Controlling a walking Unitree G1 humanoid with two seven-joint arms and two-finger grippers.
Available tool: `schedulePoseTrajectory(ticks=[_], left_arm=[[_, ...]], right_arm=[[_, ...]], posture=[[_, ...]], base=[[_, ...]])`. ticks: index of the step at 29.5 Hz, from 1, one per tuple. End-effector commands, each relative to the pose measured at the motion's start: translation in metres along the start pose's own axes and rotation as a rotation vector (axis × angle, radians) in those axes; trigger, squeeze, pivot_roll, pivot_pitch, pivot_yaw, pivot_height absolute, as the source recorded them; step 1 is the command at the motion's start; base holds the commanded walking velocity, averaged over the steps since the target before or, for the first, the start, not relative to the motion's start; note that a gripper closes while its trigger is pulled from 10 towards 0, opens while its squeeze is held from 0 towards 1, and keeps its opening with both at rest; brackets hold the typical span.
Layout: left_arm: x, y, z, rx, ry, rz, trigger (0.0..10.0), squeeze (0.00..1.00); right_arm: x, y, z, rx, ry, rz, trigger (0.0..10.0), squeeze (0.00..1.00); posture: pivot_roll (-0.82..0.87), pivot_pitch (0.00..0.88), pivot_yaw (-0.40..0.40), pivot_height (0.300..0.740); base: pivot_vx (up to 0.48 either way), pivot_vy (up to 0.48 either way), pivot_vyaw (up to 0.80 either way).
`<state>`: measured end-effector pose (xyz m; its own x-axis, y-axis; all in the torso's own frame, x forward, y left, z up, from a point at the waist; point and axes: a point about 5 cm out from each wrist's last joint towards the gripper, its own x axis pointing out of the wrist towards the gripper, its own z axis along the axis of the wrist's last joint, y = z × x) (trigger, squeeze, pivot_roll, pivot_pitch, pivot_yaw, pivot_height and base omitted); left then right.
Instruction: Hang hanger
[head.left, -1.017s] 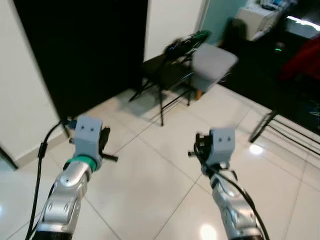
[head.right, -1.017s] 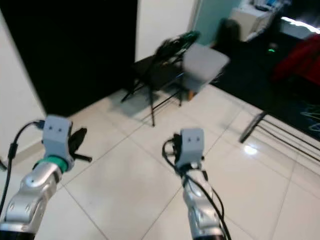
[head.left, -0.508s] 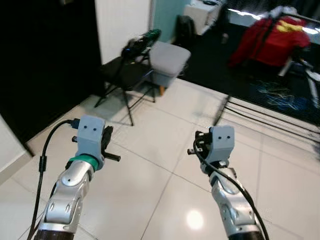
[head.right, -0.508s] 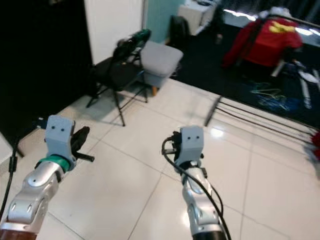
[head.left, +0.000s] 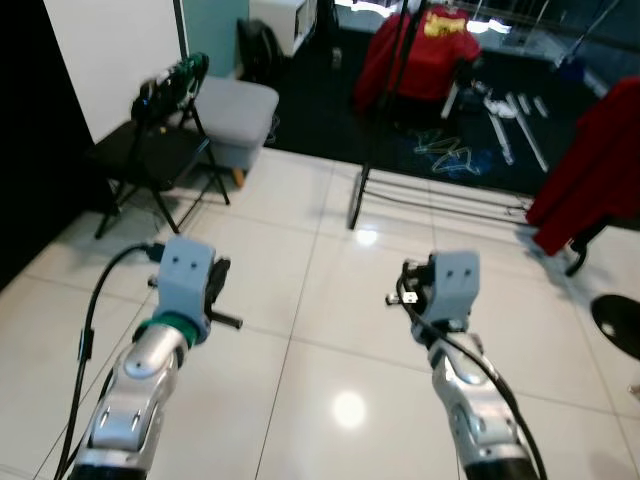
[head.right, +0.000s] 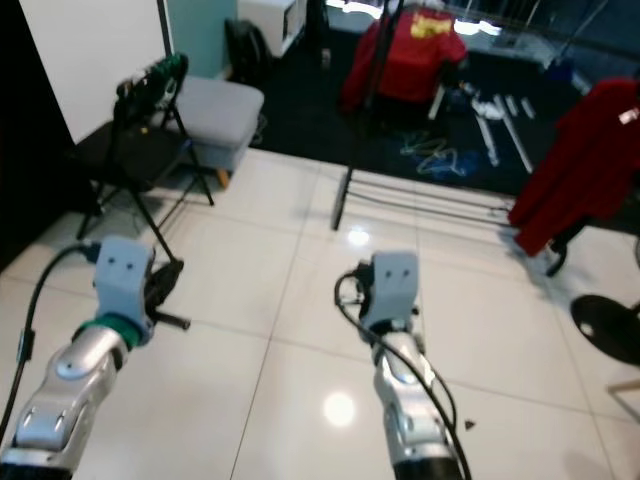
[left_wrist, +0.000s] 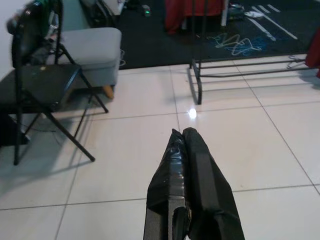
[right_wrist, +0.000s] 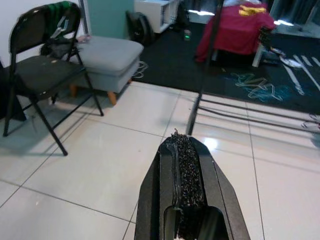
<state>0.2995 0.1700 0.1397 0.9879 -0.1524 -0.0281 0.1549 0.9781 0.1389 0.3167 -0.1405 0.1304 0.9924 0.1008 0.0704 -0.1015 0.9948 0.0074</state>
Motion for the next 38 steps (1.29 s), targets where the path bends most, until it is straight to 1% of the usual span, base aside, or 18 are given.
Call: schedulePoseTrajectory(ticks=[1, 7, 13, 15, 18, 23, 26, 34, 38], left_arm=[[-0.001, -0.005, 0.001, -0.01, -0.008, -0.031, 10.0, 0.0], [0.002, -0.01, 0.006, -0.036, -0.033, -0.028, 10.0, 0.0], [0.004, -0.012, 0.008, -0.043, -0.04, -0.032, 10.0, 0.0], [0.007, -0.015, 0.01, -0.061, -0.046, -0.048, 10.0, 0.0], [0.008, -0.016, 0.011, -0.067, -0.052, -0.055, 10.0, 0.0], [0.008, -0.016, 0.012, -0.071, -0.057, -0.05, 10.0, 0.0], [0.008, -0.013, 0.009, -0.059, -0.052, -0.027, 10.0, 0.0], [0.006, -0.011, 0.008, -0.05, -0.05, -0.019, 10.0, 0.0], [0.006, -0.01, 0.009, -0.037, -0.075, -0.009, 10.0, 0.0]], right_arm=[[-0.001, 0.002, -0.006, -0.005, 0.026, 0.01, 10.0, 0.0], [0.0, 0.002, -0.006, -0.003, 0.023, 0.015, 10.0, 0.0], [0.0, 0.001, -0.006, -0.003, 0.023, 0.013, 10.0, 0.0], [-0.001, 0.0, -0.006, -0.004, 0.021, 0.006, 10.0, 0.0], [-0.001, -0.001, -0.006, -0.004, 0.02, 0.003, 10.0, 0.0], [-0.001, -0.001, -0.006, -0.003, 0.019, 0.001, 10.0, 0.0], [-0.001, -0.001, -0.006, -0.001, 0.018, 0.003, 10.0, 0.0], [0.001, 0.001, -0.006, -0.002, 0.016, 0.009, 10.0, 0.0], [0.001, 0.001, -0.003, -0.016, -0.006, 0.011, 10.0, 0.0]], posture=[[0.01, 0.0, 0.007, 0.74], [0.01, 0.0, 0.005, 0.74], [0.0, 0.0, 0.007, 0.74], [0.0, 0.0, 0.011, 0.74], [0.0, 0.0, 0.012, 0.74], [0.0, 0.0, 0.013, 0.74], [0.0, 0.0, 0.009, 0.74], [0.01, 0.0, 0.005, 0.74], [0.0, 0.0, 0.004, 0.74]], base=[[0.0, 0.0, -0.78], [0.0, 0.0, -0.78], [0.0, 0.0, -0.78], [0.0, 0.0, -0.78], [0.0, 0.0, -0.78], [0.0, 0.0, -0.78], [0.0, 0.0, -0.77], [0.0, 0.0, -0.78], [0.12, 0.0, -0.5]])
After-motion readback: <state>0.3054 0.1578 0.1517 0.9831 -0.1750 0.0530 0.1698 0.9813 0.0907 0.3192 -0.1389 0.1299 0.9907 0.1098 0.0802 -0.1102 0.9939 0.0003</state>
